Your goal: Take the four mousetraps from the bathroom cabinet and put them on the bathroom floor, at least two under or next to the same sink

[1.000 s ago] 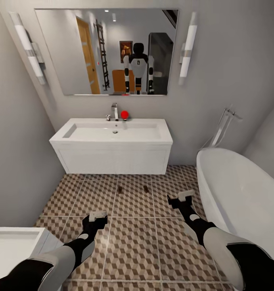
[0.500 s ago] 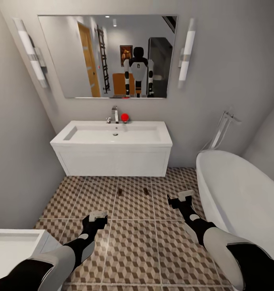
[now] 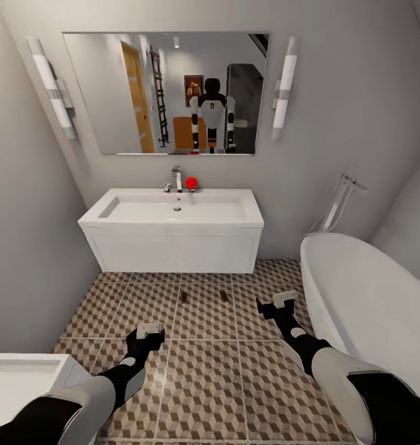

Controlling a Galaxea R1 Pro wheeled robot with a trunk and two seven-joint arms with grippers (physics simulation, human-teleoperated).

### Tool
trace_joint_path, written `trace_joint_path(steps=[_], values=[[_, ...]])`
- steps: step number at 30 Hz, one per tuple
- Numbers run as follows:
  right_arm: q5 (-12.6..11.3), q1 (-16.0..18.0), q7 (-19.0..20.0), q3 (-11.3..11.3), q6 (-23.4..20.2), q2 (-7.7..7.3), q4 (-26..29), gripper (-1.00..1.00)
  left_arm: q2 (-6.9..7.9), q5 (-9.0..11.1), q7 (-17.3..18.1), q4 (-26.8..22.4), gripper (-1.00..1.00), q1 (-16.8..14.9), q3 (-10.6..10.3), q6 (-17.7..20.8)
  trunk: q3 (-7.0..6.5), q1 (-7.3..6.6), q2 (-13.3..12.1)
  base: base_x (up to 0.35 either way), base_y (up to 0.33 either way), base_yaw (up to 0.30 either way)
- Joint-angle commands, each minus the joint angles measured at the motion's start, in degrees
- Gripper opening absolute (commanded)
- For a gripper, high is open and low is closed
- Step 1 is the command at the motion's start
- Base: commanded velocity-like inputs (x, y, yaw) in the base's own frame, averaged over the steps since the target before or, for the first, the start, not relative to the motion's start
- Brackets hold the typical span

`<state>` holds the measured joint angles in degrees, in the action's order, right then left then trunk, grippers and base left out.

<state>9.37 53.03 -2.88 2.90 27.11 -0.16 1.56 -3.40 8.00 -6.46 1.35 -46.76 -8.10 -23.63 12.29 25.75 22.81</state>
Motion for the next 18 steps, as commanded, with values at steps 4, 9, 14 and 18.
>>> trace_joint_path(steps=[4,9,14,18], values=[[0.30,0.06,-0.32,0.26,0.13,-0.04,-0.07,1.00,-0.03,0.52,-0.12,0.14,1.00,-0.08,-0.51,-0.27,-0.18,0.04,0.11,0.000,0.000,0.000],[0.30,0.06,-0.35,0.26,0.13,-0.08,-0.07,1.00,-0.03,0.52,-0.13,0.14,1.00,-0.08,-0.51,-0.27,-0.55,0.04,0.11,0.000,0.000,0.000],[0.30,0.06,-0.37,0.26,0.13,-0.08,-0.07,1.00,-0.03,0.52,-0.12,0.14,1.00,-0.09,-0.51,-0.27,-0.92,0.04,0.11,0.000,0.000,0.000],[0.30,0.06,-0.37,0.26,0.13,-0.03,-0.07,1.00,-0.03,0.52,-0.13,0.14,1.00,-0.08,-0.51,-0.27,-1.21,0.04,0.11,0.000,0.000,0.000]])
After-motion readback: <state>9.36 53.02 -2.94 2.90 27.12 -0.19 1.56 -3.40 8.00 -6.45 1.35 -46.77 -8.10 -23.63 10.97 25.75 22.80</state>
